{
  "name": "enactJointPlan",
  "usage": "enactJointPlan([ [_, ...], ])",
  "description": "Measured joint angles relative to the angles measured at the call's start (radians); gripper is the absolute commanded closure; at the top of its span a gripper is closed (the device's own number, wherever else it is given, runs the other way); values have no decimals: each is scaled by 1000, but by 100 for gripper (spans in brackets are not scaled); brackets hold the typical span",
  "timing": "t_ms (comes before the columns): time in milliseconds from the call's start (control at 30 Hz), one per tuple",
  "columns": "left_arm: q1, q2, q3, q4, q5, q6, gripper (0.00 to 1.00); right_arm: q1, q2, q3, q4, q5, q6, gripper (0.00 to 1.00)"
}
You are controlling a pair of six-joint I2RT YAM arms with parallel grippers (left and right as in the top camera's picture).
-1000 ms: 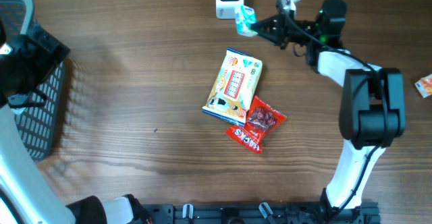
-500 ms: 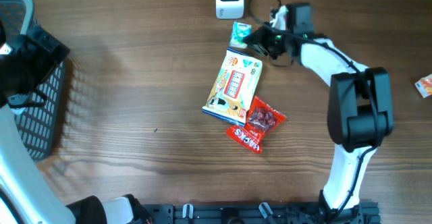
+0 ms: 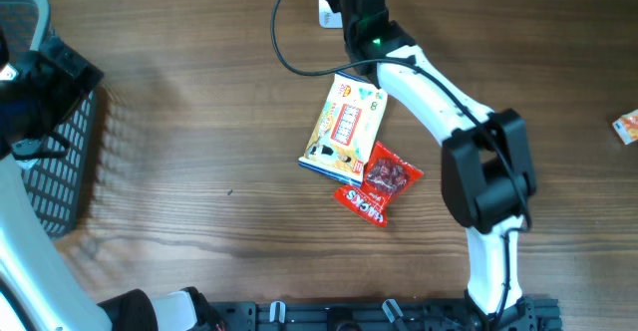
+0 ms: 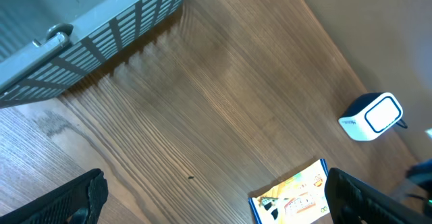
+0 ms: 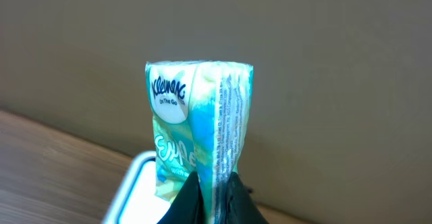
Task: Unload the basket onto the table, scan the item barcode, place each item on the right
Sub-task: 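Hold the teal pack in front of the scanner window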
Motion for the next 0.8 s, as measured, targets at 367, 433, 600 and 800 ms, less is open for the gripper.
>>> enactJointPlan([
  [367,0,0,0,0,0,0,0,-3,111,-1,88,87,-284,96],
  [433,0,0,0,0,0,0,0,-3,111,0,103,129,-325,96],
  [600,0,0,0,0,0,0,0,-11,111,0,102,273,-435,96],
  [800,0,0,0,1,0,0,0,-179,111,0,-29,528,-414,96],
])
